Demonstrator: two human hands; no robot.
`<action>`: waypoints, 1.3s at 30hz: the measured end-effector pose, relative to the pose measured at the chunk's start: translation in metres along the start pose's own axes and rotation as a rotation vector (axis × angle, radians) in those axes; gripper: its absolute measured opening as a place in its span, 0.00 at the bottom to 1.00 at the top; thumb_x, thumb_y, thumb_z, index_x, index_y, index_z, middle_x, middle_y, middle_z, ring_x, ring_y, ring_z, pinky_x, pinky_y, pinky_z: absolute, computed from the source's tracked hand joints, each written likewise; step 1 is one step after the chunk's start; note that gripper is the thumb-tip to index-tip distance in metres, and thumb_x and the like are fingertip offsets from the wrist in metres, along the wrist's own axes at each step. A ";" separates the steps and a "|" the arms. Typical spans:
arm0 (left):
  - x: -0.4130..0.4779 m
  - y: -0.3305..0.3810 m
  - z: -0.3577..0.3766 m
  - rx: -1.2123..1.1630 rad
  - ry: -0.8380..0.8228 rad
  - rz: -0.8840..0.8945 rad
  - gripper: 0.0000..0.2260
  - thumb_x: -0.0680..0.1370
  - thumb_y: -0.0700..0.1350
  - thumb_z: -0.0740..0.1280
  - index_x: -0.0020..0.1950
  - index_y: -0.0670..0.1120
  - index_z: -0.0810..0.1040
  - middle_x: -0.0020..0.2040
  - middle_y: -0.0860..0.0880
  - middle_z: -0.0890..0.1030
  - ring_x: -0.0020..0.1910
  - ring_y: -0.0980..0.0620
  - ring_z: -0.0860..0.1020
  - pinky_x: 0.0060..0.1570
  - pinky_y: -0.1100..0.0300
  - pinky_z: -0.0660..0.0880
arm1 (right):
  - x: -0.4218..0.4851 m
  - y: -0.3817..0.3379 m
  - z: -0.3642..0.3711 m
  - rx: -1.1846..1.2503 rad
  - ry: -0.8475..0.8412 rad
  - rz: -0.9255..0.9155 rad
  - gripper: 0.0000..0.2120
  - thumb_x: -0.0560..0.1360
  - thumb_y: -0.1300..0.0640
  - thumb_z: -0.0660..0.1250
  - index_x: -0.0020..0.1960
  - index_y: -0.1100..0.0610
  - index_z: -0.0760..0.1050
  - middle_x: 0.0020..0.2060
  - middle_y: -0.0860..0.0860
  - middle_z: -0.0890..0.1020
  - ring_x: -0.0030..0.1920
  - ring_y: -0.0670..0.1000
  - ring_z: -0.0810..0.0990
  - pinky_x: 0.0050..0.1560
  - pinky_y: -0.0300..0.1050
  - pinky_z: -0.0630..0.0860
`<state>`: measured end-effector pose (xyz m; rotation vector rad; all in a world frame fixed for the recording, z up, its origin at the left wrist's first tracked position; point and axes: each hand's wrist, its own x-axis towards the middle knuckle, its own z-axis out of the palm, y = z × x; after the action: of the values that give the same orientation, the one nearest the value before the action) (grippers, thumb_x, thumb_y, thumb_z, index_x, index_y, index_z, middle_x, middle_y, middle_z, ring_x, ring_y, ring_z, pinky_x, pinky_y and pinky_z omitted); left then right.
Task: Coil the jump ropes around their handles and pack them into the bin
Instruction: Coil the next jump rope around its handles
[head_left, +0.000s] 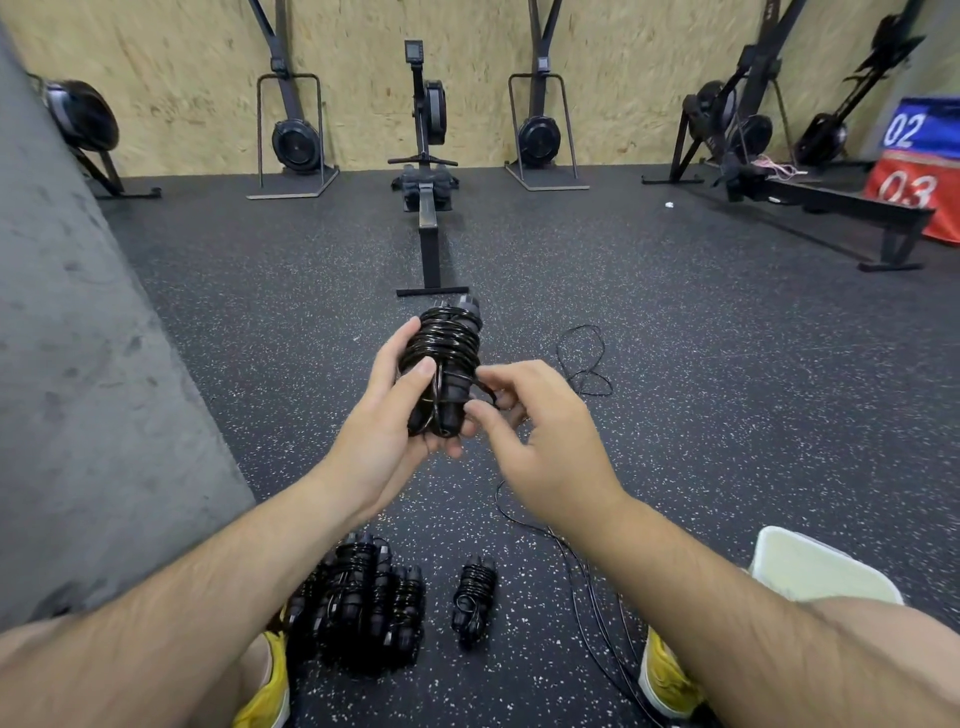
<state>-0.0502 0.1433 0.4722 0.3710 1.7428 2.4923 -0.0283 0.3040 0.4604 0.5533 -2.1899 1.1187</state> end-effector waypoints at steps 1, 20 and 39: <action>0.000 0.000 0.000 0.006 -0.004 0.002 0.20 0.85 0.44 0.58 0.76 0.59 0.65 0.50 0.40 0.82 0.36 0.44 0.79 0.31 0.54 0.73 | 0.000 0.001 0.001 -0.027 0.009 -0.032 0.07 0.78 0.59 0.69 0.56 0.56 0.80 0.45 0.43 0.77 0.48 0.45 0.75 0.53 0.37 0.72; 0.006 -0.004 -0.014 -0.022 0.013 -0.009 0.21 0.83 0.47 0.60 0.76 0.49 0.63 0.50 0.40 0.84 0.37 0.42 0.80 0.30 0.55 0.74 | 0.005 0.009 0.012 -0.002 -0.005 -0.075 0.04 0.78 0.59 0.69 0.51 0.57 0.81 0.47 0.47 0.78 0.52 0.49 0.77 0.52 0.52 0.76; 0.020 -0.060 -0.085 0.186 0.246 -0.172 0.35 0.71 0.42 0.73 0.74 0.62 0.65 0.65 0.50 0.80 0.62 0.46 0.81 0.54 0.45 0.78 | 0.017 0.003 0.120 0.356 -0.200 0.830 0.20 0.79 0.40 0.62 0.65 0.51 0.72 0.51 0.44 0.78 0.51 0.45 0.77 0.50 0.42 0.69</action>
<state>-0.0941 0.0908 0.3914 -0.0778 2.0071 2.3446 -0.0819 0.2050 0.4159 -0.1606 -2.4714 1.9701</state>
